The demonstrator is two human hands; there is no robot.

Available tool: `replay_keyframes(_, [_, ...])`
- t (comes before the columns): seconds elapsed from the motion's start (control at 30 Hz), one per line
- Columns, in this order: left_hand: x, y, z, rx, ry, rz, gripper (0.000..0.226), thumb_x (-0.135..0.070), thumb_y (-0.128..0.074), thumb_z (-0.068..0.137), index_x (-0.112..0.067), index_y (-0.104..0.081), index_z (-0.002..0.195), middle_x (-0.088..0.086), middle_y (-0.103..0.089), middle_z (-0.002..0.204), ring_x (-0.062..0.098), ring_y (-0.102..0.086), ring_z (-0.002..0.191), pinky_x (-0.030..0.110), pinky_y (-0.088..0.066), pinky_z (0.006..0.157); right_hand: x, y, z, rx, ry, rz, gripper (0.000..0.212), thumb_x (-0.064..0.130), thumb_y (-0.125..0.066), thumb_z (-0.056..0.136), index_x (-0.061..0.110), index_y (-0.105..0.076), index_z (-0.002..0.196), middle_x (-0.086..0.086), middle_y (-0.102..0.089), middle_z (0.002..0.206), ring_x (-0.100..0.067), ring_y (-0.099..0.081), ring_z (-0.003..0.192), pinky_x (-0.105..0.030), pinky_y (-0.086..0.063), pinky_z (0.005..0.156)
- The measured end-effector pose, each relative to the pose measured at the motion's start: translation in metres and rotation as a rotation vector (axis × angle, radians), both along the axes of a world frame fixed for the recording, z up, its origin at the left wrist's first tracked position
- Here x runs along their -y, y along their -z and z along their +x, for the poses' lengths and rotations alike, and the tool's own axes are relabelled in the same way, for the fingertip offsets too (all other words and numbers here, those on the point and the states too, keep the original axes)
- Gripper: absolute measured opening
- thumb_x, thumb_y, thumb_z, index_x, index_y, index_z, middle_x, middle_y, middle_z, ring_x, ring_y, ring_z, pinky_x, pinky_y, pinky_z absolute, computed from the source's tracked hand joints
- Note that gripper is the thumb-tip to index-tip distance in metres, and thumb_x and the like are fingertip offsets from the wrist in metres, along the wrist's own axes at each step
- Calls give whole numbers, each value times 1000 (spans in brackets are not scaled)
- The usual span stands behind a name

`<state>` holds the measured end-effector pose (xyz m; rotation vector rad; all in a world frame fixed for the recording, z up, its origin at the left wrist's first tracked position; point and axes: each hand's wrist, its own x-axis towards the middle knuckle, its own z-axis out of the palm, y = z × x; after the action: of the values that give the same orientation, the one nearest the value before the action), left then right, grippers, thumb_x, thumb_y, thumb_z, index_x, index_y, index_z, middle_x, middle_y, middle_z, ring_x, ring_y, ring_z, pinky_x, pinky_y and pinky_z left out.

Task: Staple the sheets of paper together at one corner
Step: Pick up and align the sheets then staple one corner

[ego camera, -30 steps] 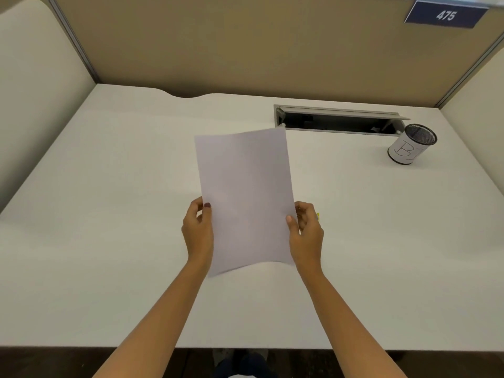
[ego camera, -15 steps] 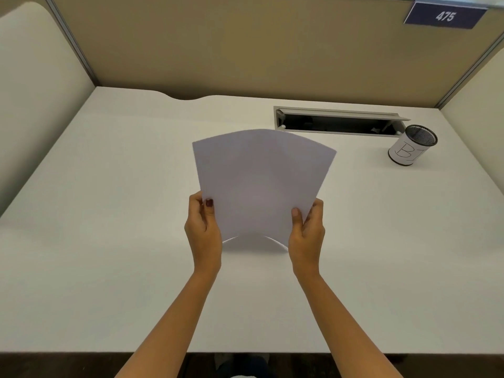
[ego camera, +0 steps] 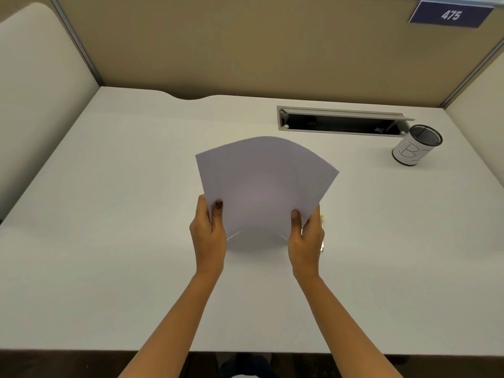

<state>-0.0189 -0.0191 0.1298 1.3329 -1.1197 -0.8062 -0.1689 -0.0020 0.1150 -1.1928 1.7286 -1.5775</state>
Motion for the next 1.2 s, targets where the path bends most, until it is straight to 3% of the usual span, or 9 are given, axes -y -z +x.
replay_keyframes(0.2, [-3, -1, 2, 1, -11, -14, 18, -23, -44, 98, -38, -47, 106, -17, -61, 101, -5, -60, 87, 11, -52, 73, -2, 3, 0, 23, 12, 11, 38, 12, -48, 97, 45, -40, 116, 30, -50, 109, 15, -54, 101, -3, -41, 88])
replay_keyframes(0.3, [-4, 3, 4, -10, -3, 17, 21, -29, -45, 96, -45, -46, 109, -13, -61, 107, -8, -60, 91, 10, -51, 78, -4, 12, -1, 5, -8, 76, 37, 12, -49, 97, 24, -42, 131, 19, -54, 111, 6, -54, 103, 0, -39, 90])
replay_keyframes(0.43, [-7, 5, 9, -15, -11, 17, 17, -33, -45, 93, -42, -50, 107, -18, -62, 104, -7, -61, 90, 13, -52, 80, -5, 12, -5, -69, -5, 134, 32, 13, -49, 97, 5, -50, 128, -11, -62, 97, -19, -54, 89, -18, -46, 93])
replay_keyframes(0.5, [-6, 4, 12, -9, -17, 5, 18, -28, -45, 96, -44, -51, 102, -17, -63, 98, -4, -61, 85, 15, -53, 76, -5, 5, -6, -129, 12, 88, 27, 8, -49, 97, 1, -54, 122, -9, -62, 92, -23, -55, 83, -8, -42, 90])
replay_keyframes(0.63, [0, -4, 21, -33, -76, -17, 10, -24, -49, 97, -25, -51, 107, -10, -63, 93, -5, -61, 81, 12, -49, 74, -1, -13, -13, -310, 21, -58, 18, -1, -52, 93, 3, -61, 109, 7, -59, 92, -9, -57, 80, -28, -53, 79])
replay_keyframes(0.8, [11, -23, 36, -81, -167, -121, 56, -19, -64, 89, -18, -32, 135, -7, -50, 130, 8, -53, 118, 30, -48, 97, 7, -31, -28, -467, -56, -206, 22, -7, -52, 89, 3, -66, 103, 4, -64, 93, -9, -61, 84, -8, -47, 79])
replay_keyframes(0.97, [23, -34, 49, 252, -223, -282, 65, -22, -70, 85, -16, -34, 138, -1, -32, 151, 14, -33, 138, 46, -31, 112, 14, -47, -37, -659, -190, -255, 28, 16, -46, 91, 4, -67, 103, -11, -71, 95, -24, -66, 85, -33, -57, 73])
replay_keyframes(1.1, [24, -40, 51, 348, -109, -252, 13, -16, -58, 92, -15, -64, 103, -2, -65, 112, 15, -59, 106, 24, -47, 90, 16, -57, -37, -777, -271, -266, 33, 22, -43, 91, 4, -68, 104, -11, -72, 95, -27, -66, 85, -35, -56, 73])
replay_keyframes(1.2, [22, -37, 51, 255, -147, -178, 9, -19, -55, 94, -15, -62, 90, 1, -64, 88, 9, -56, 76, 9, -42, 66, 19, -58, -40, -826, -221, -281, 18, 12, -55, 90, 8, -70, 100, -6, -74, 92, -21, -63, 83, -31, -48, 82])
